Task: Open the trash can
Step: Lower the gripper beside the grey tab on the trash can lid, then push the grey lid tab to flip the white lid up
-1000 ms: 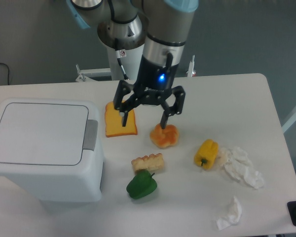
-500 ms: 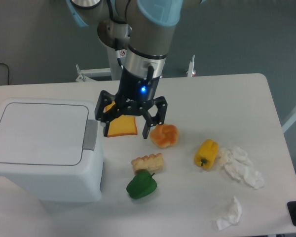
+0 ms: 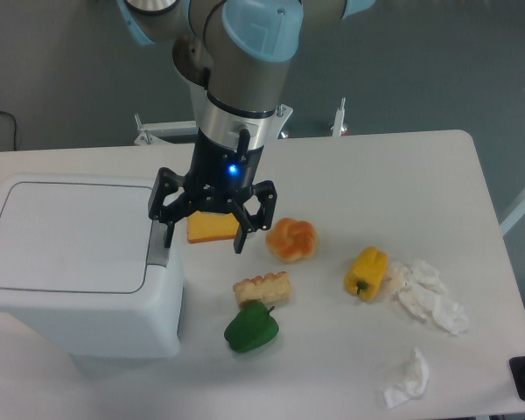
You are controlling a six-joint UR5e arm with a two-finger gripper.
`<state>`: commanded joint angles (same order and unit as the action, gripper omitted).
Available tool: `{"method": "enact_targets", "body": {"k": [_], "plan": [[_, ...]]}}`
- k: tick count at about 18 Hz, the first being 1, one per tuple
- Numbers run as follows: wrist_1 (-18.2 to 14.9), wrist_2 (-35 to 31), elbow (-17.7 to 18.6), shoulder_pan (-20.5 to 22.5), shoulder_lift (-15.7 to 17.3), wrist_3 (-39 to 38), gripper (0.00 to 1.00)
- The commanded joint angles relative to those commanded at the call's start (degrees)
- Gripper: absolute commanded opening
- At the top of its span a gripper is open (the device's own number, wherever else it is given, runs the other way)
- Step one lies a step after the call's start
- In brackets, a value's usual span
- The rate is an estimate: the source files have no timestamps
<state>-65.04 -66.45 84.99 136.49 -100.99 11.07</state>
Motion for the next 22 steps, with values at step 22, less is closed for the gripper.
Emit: {"method": "enact_targets", "body": {"k": [22], "plan": [[0.0, -0.09, 0.79, 0.0, -0.35, 0.18, 1.0]]}}
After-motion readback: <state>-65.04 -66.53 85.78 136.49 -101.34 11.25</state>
